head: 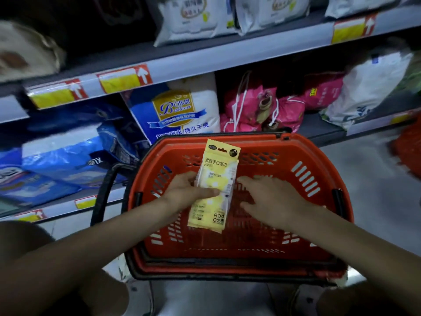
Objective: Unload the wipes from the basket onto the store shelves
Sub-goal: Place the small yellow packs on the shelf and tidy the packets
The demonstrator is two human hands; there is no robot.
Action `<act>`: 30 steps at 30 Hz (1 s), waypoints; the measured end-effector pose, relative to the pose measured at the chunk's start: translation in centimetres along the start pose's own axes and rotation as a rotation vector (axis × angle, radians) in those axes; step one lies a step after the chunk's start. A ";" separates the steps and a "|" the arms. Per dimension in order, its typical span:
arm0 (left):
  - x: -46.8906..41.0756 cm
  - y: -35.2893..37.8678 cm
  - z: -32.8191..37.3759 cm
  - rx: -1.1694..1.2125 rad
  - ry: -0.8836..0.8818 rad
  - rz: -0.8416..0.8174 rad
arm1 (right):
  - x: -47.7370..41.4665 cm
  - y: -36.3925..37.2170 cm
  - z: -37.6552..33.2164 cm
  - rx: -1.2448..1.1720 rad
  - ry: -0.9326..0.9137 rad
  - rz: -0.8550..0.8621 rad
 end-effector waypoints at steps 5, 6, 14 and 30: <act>3.1 -1.2 1.3 0.390 -0.005 0.151 | 0.3 -2.0 -1.4 -0.767 0.032 -0.003; 3.4 -1.0 1.5 0.447 -0.020 0.165 | -0.1 -1.7 -1.2 -0.914 0.078 -0.057; 4.7 -2.1 2.5 0.445 0.064 0.138 | -0.5 -2.2 -2.7 -1.151 0.104 -0.203; 4.2 0.3 6.8 0.483 0.265 0.077 | 0.6 -1.4 -2.2 -1.407 0.103 -0.241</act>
Point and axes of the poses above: each hand's wrist, its own x-axis away from the middle knuckle, its own y-axis out of the palm, z = x × y, the point moved 9 cm from there along -x, towards the middle knuckle, and after that the axes turned 13 degrees about y, right-handed, at the moved point
